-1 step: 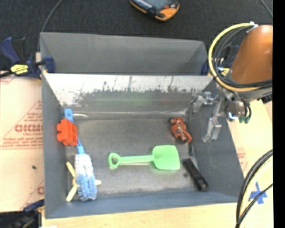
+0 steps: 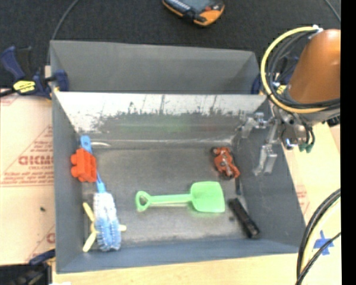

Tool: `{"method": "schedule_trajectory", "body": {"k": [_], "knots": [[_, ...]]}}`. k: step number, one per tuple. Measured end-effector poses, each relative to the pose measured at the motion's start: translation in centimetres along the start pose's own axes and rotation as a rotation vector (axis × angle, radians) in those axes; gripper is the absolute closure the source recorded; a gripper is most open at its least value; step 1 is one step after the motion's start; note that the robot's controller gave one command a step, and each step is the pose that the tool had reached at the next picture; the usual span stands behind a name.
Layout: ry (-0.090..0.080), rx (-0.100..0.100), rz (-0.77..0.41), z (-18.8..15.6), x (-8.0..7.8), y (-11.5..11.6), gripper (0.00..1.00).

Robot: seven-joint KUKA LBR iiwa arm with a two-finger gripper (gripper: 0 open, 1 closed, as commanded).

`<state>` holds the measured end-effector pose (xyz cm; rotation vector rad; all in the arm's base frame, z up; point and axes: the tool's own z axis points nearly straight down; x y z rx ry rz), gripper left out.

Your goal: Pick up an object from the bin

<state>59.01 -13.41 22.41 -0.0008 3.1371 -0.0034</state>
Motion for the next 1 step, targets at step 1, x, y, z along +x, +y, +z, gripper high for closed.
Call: {"method": "schedule_trajectory", "body": {"k": [1], "knots": [[-0.001,0.0,-0.198,14.99,1.58,9.18,0.0]]}}
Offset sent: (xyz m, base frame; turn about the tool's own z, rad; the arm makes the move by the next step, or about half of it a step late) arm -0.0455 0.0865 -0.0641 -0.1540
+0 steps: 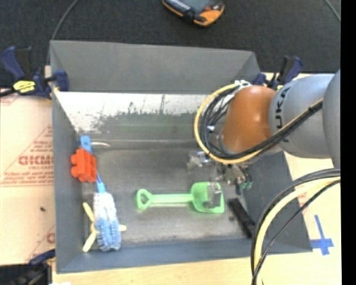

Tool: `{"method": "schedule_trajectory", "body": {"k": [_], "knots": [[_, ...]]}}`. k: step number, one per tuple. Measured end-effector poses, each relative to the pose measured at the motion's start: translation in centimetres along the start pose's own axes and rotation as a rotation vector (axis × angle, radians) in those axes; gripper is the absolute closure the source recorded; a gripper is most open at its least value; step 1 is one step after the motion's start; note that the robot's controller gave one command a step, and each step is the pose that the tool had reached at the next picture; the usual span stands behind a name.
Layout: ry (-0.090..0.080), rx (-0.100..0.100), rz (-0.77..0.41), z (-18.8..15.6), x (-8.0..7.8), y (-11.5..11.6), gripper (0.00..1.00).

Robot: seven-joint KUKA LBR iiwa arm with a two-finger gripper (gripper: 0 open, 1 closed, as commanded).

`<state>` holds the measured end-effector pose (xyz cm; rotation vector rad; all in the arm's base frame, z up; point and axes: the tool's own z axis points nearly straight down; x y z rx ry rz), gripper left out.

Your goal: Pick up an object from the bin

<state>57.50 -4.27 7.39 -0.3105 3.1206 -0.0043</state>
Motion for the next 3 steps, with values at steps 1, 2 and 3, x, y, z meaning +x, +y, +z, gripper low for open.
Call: {"method": "schedule_trajectory", "body": {"k": [1,2,3], "knots": [[-0.01,0.006,0.041,-8.7,2.9,0.0,0.0],[0.008,-0.005,-0.047,-2.7,3.2,7.2,0.0],[-0.016,0.007,0.209,0.3,3.5,6.7,0.0]]}}
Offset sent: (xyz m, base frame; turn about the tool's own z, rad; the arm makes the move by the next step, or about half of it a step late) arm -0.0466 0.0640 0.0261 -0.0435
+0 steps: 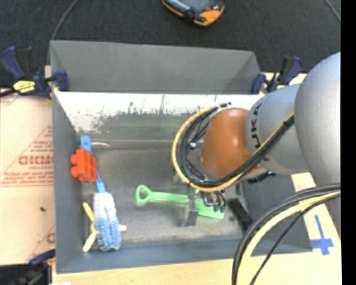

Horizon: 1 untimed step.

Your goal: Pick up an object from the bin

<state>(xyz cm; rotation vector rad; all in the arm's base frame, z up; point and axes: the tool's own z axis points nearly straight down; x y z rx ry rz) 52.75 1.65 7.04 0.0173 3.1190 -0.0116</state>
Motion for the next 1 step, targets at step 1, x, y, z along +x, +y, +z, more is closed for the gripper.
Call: {"method": "schedule_trajectory", "body": {"k": [1], "knots": [[0.018,-0.011,-0.272,-0.06,-0.5,-1.32,1.0]]}}
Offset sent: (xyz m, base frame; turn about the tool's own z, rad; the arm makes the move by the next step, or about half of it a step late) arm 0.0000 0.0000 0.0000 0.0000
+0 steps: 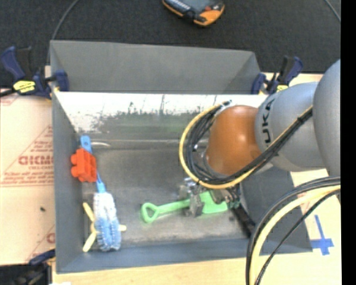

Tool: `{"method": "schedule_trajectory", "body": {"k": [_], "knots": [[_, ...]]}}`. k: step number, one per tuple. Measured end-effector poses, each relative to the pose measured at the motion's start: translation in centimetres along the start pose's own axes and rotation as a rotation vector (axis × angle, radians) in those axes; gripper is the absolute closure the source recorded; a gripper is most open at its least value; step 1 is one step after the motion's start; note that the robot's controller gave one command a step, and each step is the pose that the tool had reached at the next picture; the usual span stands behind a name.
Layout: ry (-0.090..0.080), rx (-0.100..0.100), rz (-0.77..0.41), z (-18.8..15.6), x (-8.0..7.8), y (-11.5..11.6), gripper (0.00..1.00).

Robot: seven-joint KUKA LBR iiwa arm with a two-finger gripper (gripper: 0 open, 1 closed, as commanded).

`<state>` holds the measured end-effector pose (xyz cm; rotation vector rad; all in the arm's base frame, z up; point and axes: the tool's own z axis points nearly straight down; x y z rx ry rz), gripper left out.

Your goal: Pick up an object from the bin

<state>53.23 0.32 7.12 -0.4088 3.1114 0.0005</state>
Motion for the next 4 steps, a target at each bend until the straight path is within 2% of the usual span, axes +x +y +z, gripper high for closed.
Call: {"method": "schedule_trajectory", "body": {"k": [1,4], "knots": [[0.0,0.0,-0.001,0.0,0.0,0.0,1.0],[-0.007,0.003,0.0,-4.6,0.0,-0.1,1.0]]}}
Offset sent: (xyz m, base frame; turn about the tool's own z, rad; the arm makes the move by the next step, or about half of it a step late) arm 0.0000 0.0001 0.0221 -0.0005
